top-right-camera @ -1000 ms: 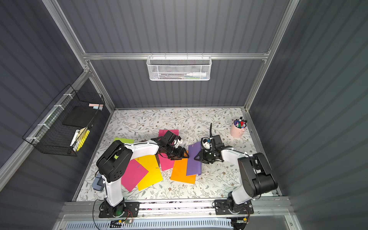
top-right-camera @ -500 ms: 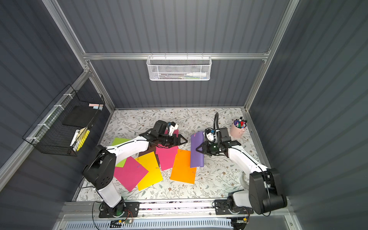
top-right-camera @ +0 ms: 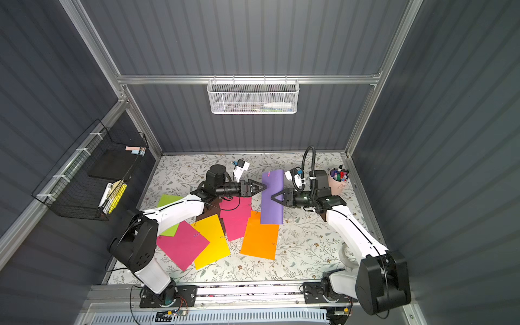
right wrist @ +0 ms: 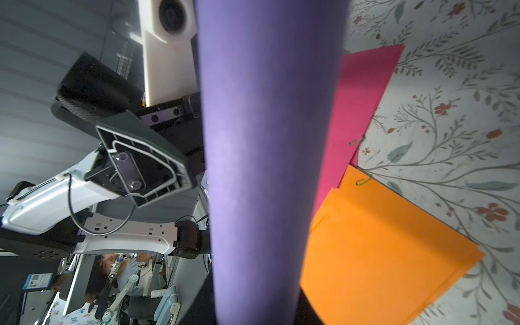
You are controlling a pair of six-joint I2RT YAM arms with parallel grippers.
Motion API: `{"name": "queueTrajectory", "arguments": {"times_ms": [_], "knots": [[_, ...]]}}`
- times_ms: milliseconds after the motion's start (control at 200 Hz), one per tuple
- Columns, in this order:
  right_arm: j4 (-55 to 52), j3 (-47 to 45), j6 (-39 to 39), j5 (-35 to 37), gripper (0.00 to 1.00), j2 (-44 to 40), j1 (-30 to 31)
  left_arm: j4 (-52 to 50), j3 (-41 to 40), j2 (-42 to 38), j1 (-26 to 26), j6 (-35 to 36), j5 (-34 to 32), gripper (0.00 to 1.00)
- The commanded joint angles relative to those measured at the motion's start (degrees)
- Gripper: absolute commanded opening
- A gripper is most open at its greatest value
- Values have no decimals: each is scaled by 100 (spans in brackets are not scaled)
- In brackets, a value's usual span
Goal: Unclip the paperclips from the documents
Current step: Pick up the document from the document.
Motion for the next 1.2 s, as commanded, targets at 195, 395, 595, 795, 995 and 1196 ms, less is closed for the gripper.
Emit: {"name": "queueTrajectory", "arguments": {"times_ms": [195, 395, 595, 795, 995, 1196], "knots": [[302, 93, 109, -431, 31, 260, 228, 1665, -244, 83, 36, -671, 635, 98], [116, 28, -128, -205, 30, 417, 304, 1932, -244, -18, 37, -892, 611, 84], [117, -68, -174, -163, 30, 420, 331, 1699, -263, -132, 36, -714, 505, 71], [-65, 37, -357, -47, 30, 490, 480, 1490, -258, -127, 36, -601, 427, 46], [-151, -40, -451, 182, 34, 468, 530, 335, 160, -213, 40, 93, 47, 16], [-157, 0, -506, 290, 40, 475, 524, -510, 389, -353, 36, 670, -188, 4]]}}
